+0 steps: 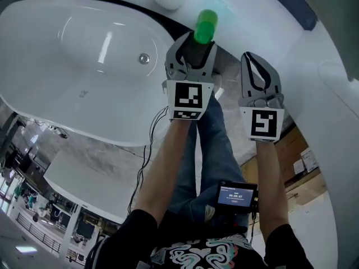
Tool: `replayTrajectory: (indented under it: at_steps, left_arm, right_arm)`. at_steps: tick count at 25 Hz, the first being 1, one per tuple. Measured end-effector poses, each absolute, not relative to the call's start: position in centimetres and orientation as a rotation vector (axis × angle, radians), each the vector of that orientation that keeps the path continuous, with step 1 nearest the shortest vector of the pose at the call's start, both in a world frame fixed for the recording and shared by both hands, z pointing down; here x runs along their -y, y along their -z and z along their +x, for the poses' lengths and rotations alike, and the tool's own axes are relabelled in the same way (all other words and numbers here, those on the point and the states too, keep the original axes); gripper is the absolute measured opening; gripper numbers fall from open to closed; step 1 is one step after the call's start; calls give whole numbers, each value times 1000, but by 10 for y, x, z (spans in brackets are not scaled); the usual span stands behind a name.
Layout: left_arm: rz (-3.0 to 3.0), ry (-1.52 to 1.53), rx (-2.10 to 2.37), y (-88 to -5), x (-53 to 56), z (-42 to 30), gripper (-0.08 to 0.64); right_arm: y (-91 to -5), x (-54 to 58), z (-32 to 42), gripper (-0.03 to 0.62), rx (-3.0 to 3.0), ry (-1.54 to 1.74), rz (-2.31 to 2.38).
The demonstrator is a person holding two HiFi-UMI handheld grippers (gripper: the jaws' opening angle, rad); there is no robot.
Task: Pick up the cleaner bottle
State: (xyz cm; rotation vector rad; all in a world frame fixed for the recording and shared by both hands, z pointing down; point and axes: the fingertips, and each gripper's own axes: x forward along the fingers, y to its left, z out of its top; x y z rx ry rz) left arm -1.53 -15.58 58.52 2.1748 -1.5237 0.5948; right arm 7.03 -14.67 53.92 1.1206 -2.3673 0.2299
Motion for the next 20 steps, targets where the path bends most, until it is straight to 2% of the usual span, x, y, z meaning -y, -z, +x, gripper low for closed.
replayTrajectory:
  at_steps: [20]
  left_arm:
    - [2174,-629,1587,-600,194,-3,224]
  right_arm:
    - [-546,154,69,29,2355,-255,1160]
